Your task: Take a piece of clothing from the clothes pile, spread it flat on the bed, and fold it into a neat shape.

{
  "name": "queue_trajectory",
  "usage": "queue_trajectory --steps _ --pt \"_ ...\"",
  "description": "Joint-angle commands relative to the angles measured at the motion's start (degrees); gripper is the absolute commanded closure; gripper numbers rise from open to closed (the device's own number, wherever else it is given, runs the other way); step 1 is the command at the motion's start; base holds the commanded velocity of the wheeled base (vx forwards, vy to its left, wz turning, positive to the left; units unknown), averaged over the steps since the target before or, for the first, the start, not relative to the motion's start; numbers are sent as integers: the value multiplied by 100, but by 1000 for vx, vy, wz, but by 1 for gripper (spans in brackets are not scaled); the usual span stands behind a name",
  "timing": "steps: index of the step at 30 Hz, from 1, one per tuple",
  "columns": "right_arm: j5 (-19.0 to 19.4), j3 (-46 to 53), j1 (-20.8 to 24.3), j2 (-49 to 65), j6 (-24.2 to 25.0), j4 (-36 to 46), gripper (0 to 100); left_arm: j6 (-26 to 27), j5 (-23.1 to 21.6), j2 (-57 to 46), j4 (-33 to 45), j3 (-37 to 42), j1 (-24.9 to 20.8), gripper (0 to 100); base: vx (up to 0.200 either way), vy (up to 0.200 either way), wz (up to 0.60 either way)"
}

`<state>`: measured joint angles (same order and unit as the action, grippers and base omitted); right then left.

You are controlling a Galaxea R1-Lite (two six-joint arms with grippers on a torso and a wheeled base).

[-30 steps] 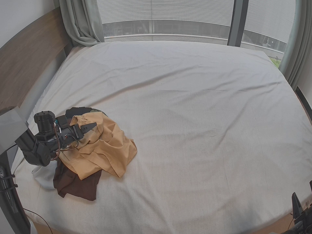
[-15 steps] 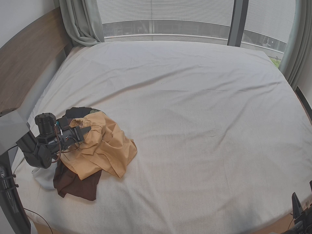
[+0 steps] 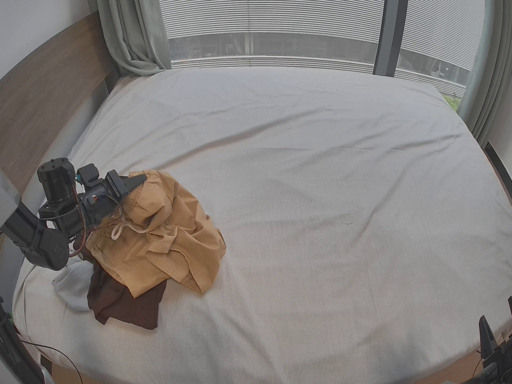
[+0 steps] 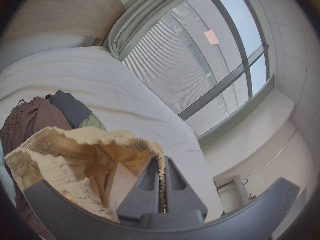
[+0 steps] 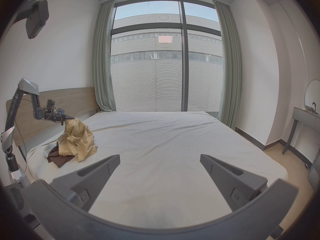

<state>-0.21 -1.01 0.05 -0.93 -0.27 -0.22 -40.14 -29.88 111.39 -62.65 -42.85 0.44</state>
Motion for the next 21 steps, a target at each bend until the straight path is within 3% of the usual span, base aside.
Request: queue_trajectory --steps 1,13,20,21 --pt "-6 101 4 31 9 -4 0 -424 35 -724 25 -22 -53 100 0 0 0" --pt "-6 101 4 31 9 -4 0 -556 -71 -785 -107 207 -70 100 0 0 0" --pt "-6 101 4 31 9 -4 0 -1259 -71 -820 -468 260 -149 100 0 0 0" --pt "-6 101 4 31 9 -4 0 -1611 0 -899 -494 198 -272 100 0 0 0"
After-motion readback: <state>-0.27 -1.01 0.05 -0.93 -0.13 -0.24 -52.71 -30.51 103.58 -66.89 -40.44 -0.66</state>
